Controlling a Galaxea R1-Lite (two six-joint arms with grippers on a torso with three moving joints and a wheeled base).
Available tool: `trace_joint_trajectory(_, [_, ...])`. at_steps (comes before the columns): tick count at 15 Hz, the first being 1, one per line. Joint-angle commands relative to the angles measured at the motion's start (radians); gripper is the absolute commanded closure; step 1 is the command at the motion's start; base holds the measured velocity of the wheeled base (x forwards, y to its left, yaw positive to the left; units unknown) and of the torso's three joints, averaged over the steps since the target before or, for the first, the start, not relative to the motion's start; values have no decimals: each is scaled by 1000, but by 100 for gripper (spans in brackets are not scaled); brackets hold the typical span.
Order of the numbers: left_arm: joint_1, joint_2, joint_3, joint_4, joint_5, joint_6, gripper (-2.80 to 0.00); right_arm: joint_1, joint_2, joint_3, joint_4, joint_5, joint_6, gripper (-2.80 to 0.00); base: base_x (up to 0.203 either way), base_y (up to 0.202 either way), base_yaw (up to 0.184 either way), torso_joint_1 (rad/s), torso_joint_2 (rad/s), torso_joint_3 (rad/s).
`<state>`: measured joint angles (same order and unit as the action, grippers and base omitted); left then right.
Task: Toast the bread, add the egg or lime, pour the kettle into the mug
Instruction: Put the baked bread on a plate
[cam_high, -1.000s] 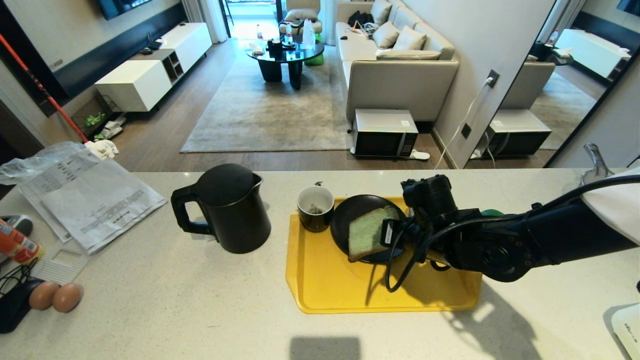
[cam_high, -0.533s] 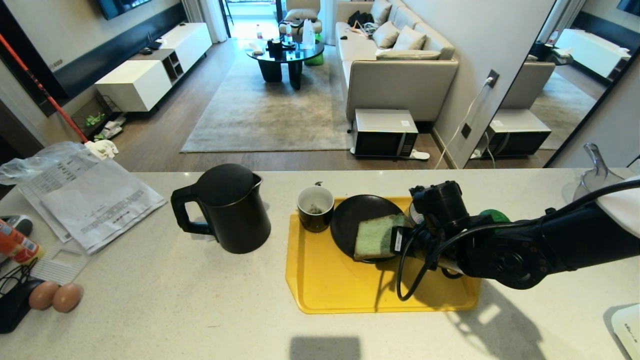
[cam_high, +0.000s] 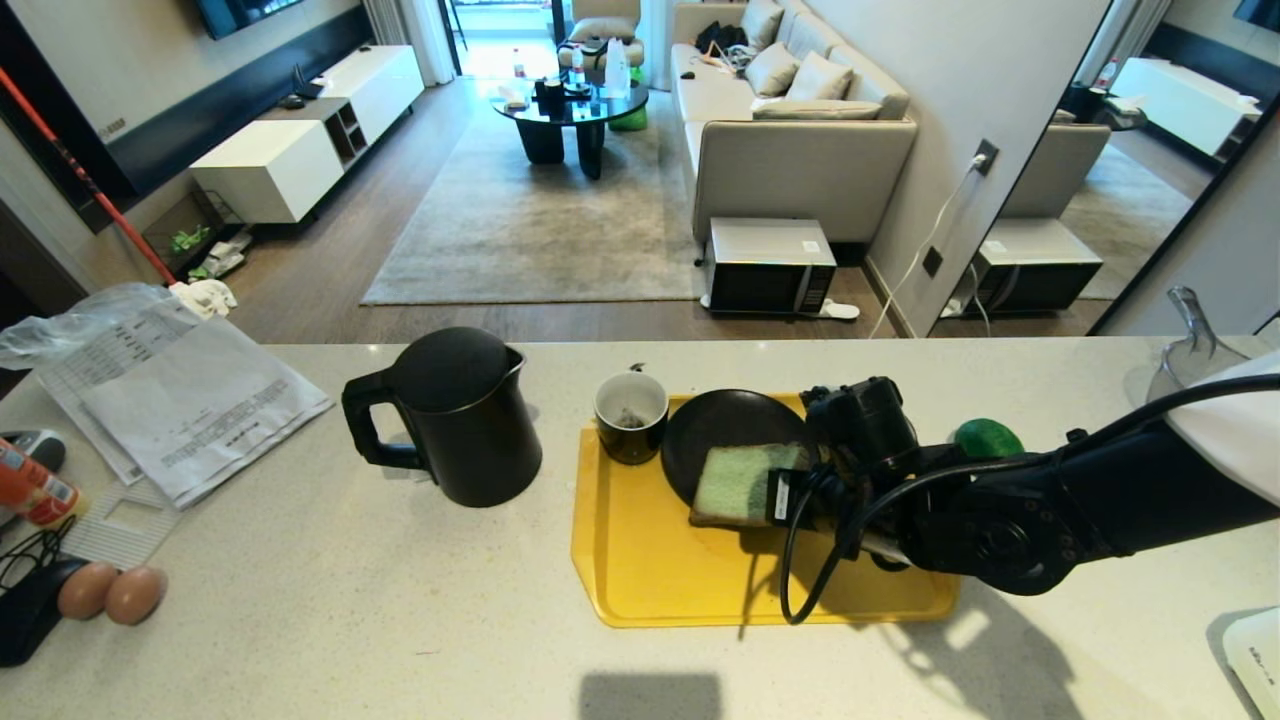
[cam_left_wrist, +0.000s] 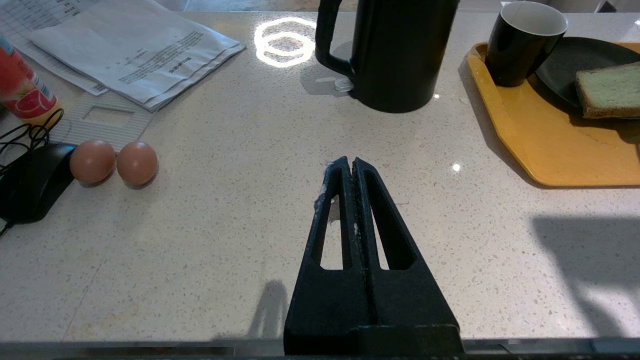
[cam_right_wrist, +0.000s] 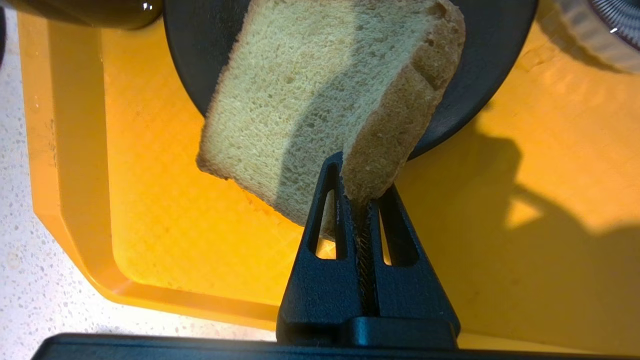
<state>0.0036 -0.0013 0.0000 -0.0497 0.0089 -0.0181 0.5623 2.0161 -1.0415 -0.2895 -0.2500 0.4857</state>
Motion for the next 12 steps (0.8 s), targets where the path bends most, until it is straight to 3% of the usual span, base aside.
trace_joint_trajectory(1, [1, -2, 15, -1, 0, 0, 0, 8, 10, -1, -2, -2, 1, 0, 0, 0, 0, 0, 0, 0])
trace_joint_trajectory(12, [0, -2, 15, -1, 0, 0, 0, -38, 15, -6, 4, -5, -56, 0, 0, 0, 0, 0, 0, 0])
